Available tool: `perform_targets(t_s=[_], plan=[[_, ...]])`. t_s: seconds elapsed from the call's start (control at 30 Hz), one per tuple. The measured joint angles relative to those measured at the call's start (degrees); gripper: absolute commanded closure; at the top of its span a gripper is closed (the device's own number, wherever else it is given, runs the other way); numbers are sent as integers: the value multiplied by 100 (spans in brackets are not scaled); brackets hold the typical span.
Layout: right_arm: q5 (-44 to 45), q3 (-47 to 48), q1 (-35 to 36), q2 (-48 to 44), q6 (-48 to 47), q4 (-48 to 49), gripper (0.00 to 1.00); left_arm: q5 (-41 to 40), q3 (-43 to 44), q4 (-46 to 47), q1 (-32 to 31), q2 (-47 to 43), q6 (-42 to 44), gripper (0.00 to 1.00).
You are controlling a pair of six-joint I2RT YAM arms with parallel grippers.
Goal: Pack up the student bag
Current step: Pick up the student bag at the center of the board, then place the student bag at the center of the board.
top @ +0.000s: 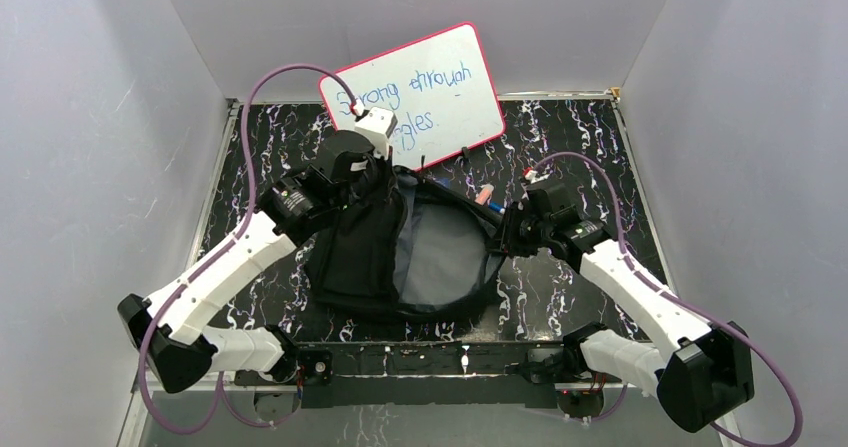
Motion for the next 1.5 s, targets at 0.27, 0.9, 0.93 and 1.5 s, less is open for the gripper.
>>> perform_targets(t_s=[0.27,0.9,0.93,1.5], plan=[[-634,1384,48,0,-9,-186,100,-671,584,-461,28,-223,-2,100],[-1314,4634,1867,2356,424,1047,100,-2415,4116,-1276,37,11,1390,100],[-1285,4706,1961,2511,433,1145,100,-2564,4144,-1255,37,2,1552,100],[-905,3976,2271,4378,573,2468,100,-2592,245,-599,1091,-546,2131,100]])
